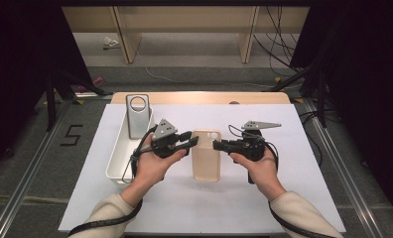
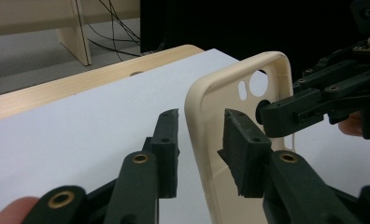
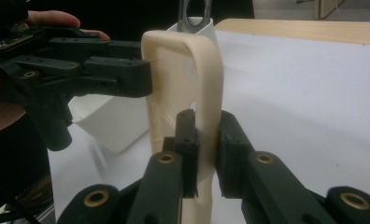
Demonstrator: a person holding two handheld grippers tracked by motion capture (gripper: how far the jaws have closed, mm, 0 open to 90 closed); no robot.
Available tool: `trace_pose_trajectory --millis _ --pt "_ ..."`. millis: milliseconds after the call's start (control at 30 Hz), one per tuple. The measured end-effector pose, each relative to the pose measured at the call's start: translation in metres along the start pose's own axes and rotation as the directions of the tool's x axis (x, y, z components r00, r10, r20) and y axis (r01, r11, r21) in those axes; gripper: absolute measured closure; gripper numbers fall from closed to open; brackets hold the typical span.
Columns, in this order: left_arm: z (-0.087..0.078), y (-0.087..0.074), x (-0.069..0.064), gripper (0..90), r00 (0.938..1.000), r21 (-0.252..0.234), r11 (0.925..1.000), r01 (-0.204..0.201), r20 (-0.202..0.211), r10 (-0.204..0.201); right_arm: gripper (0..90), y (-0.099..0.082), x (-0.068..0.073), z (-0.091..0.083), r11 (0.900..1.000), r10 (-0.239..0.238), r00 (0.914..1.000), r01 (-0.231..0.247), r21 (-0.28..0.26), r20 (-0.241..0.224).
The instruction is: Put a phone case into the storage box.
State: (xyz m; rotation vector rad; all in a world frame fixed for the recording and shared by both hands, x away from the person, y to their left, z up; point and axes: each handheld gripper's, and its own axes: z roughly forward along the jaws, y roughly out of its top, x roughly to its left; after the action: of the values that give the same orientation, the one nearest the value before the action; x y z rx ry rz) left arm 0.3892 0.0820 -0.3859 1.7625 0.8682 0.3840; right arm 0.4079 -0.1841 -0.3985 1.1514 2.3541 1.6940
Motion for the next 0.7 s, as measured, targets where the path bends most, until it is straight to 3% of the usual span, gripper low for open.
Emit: trace_pose_trajectory --millis 367,700 --pt "0.0017 0.0007 -0.0022 72.3 0.9999 -0.006 1.0 0.003 -0.012 -0.003 81.2 -0.0004 0.0013 0.001 1.0 -0.006 1.0 0.006 0.003 -0.005" --pt "-0.001 -0.0018 -0.0043 82.6 0.9986 -0.03 0.999 0.034 -0.039 -0.035 81.1 -0.0015 0.0015 0.0021 0.9999 -0.014 0.9999 0.014 0.006 0.001"
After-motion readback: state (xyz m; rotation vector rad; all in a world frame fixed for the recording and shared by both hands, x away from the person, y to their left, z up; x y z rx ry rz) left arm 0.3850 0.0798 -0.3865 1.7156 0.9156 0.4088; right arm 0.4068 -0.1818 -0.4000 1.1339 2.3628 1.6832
